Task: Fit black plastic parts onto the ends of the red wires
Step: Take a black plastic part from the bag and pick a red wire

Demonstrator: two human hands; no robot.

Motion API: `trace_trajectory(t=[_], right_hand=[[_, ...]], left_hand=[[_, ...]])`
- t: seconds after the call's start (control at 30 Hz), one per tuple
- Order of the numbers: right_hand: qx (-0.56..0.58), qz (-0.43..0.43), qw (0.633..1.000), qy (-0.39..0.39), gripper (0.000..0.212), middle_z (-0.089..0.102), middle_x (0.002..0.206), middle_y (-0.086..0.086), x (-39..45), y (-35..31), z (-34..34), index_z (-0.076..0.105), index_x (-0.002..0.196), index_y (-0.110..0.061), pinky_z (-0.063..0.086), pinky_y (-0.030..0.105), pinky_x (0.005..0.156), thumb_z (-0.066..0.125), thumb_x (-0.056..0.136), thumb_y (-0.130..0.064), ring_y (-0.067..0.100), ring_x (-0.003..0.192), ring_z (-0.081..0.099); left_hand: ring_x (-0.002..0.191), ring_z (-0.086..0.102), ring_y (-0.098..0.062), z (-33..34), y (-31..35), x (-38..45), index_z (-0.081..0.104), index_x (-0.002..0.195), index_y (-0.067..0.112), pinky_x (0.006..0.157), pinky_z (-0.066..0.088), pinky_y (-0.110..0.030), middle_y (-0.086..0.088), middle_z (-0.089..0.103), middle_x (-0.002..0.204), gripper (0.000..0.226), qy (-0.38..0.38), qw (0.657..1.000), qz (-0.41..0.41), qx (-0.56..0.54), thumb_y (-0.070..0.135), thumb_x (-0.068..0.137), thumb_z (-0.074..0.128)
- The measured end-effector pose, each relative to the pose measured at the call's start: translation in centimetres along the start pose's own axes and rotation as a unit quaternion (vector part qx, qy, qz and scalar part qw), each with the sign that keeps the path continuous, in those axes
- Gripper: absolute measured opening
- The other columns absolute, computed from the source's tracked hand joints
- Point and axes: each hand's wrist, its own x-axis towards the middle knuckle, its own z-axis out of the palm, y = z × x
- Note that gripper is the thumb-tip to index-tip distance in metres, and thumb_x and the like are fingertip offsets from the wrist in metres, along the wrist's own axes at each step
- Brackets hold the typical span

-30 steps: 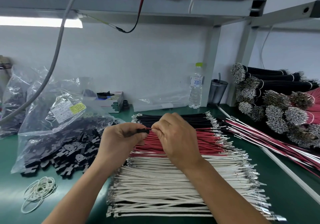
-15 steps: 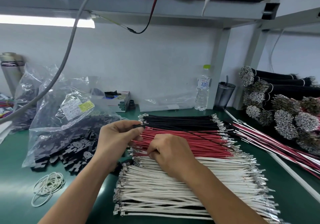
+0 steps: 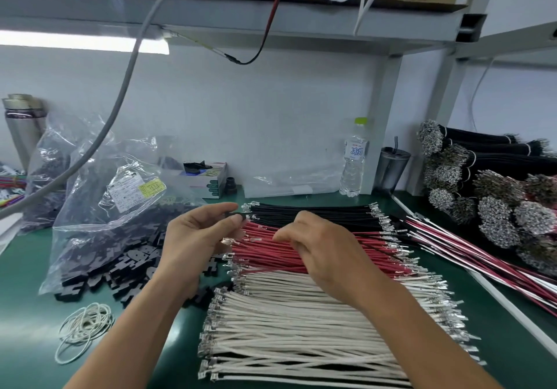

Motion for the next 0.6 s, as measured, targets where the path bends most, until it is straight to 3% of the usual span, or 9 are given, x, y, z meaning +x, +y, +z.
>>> trace_trajectory(t=[0.13,0.23,0.3,0.43,0.6], right_hand=[[0.021,0.023,0.997,0.069,0.016,0.053,0.090,-0.018,-0.8,0.2,0.3,0.073,0.105,-0.036,0.045,0.019,0.067,0.058,0.099,-0.032,0.002,0.077,0.053],[0.036,0.050,0.992,0.110,0.011,0.054,0.084,-0.018,-0.9,0.0,1.0,0.072,0.093,-0.035,0.043,0.019,0.064,0.062,0.096,-0.040,0.000,0.076,0.054],[0.038,0.062,0.991,0.114,0.012,0.055,0.087,-0.019,-0.8,-0.2,1.3,0.066,0.092,-0.034,0.047,0.023,0.067,0.058,0.099,-0.040,0.001,0.081,0.055],[0.040,0.084,0.991,0.098,0.012,0.060,0.093,-0.018,-0.8,-0.3,1.3,0.060,0.095,-0.034,0.049,0.032,0.074,0.051,0.101,-0.039,0.003,0.086,0.056],[0.057,0.107,0.989,0.084,0.014,0.060,0.091,-0.022,-0.7,-0.1,1.2,0.060,0.094,-0.035,0.043,0.025,0.070,0.050,0.102,-0.039,-0.002,0.083,0.054]], left_hand=[[0.069,0.073,-0.019,0.2,-0.1,-0.1,0.083,0.101,0.017,0.050,0.058,-0.028,-0.018,0.079,0.098,0.031,-0.044,0.998,-0.041,-0.010,0.028,0.072,0.084],[0.065,0.072,-0.019,0.5,-0.3,-0.1,0.080,0.100,0.002,0.053,0.060,-0.026,-0.024,0.077,0.094,0.046,-0.071,0.993,-0.075,-0.049,0.031,0.065,0.086],[0.067,0.074,-0.020,0.5,-0.4,-0.1,0.077,0.103,-0.005,0.055,0.061,-0.026,-0.025,0.077,0.093,0.048,-0.084,0.989,-0.094,-0.073,0.025,0.066,0.084],[0.069,0.077,-0.023,0.7,-0.5,-0.2,0.080,0.096,0.000,0.059,0.063,-0.027,-0.025,0.076,0.090,0.027,-0.112,0.982,-0.115,-0.096,0.014,0.073,0.078],[0.069,0.077,-0.023,0.7,-0.4,-0.2,0.081,0.096,0.001,0.059,0.063,-0.027,-0.023,0.077,0.088,0.021,-0.127,0.978,-0.121,-0.110,0.009,0.077,0.075]])
